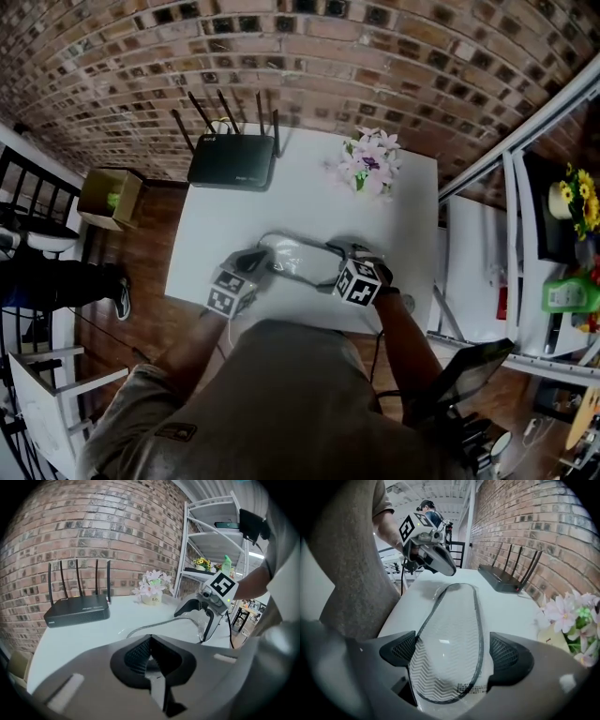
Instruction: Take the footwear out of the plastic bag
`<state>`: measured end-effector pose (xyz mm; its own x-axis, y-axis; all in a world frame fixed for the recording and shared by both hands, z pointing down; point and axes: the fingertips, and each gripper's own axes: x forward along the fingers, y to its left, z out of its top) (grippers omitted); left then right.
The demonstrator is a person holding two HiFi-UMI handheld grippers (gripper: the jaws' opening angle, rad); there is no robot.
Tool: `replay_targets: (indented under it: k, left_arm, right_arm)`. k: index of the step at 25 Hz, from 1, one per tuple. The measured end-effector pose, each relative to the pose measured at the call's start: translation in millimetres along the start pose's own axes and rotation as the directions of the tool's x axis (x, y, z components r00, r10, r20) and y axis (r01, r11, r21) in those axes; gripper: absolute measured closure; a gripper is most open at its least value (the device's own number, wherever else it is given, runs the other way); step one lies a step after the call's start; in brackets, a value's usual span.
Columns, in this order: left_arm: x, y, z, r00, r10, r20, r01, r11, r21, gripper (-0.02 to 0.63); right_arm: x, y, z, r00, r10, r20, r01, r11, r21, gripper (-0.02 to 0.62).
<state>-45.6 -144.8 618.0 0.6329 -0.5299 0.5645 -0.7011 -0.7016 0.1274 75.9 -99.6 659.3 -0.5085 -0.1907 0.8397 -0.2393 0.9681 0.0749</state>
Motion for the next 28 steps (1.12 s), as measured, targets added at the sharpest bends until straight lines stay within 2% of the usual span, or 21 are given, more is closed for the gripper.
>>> replay_targets:
  k: [5, 9, 13, 15, 19, 23, 25, 28]
  left_arm:
    - [-8, 22, -15, 0.999, 0.033, -0.04, -0.032, 0.999, 0.026, 0.604]
    - [-17, 24, -35, 0.995, -0.007, -0.103, 0.017, 0.995, 0.1, 0.599]
    - [-17, 10, -58, 0.978, -0.077, -0.194, 0.116, 0.973, 0.198, 0.455]
    - [-14, 5, -66, 0.97, -0.089, -0.227, 0.144, 0.961, 0.238, 0.43]
    - [-5, 2, -72, 0.962, -0.08, -0.262, 0.152, 0.951, 0.269, 0.428]
    - [0, 3, -75, 0.955, -0.067, -0.29, 0.151, 0.948, 0.279, 0.463]
    - [2, 4, -75, 0.952, -0.062, -0.299, 0.15, 0.949, 0.279, 0.49]
    - [3, 3, -75, 0.949, -0.061, -0.311, 0.153, 0.947, 0.282, 0.526]
  right_arm:
    - [-26, -10, -3, 0.992, -0.093, 0.08, 0.081, 0.985, 0.15, 0.108]
    - [-45, -13, -11, 0.977, -0.181, 0.116, 0.147, 0.956, 0.255, 0.152]
    - [-58, -11, -19, 0.965, -0.237, 0.109, 0.193, 0.93, 0.314, 0.167]
    - [-62, -9, -22, 0.962, -0.253, 0.099, 0.207, 0.919, 0.336, 0.172]
    - [-74, -7, -26, 0.953, -0.284, 0.105, 0.22, 0.888, 0.404, 0.206]
    - [-93, -7, -39, 0.936, -0.327, 0.128, 0.217, 0.826, 0.52, 0.301]
    - [-104, -10, -53, 0.924, -0.361, 0.125, 0.225, 0.779, 0.586, 0.345]
    - [-117, -13, -84, 0.909, -0.403, 0.11, 0.222, 0.688, 0.691, 0.429]
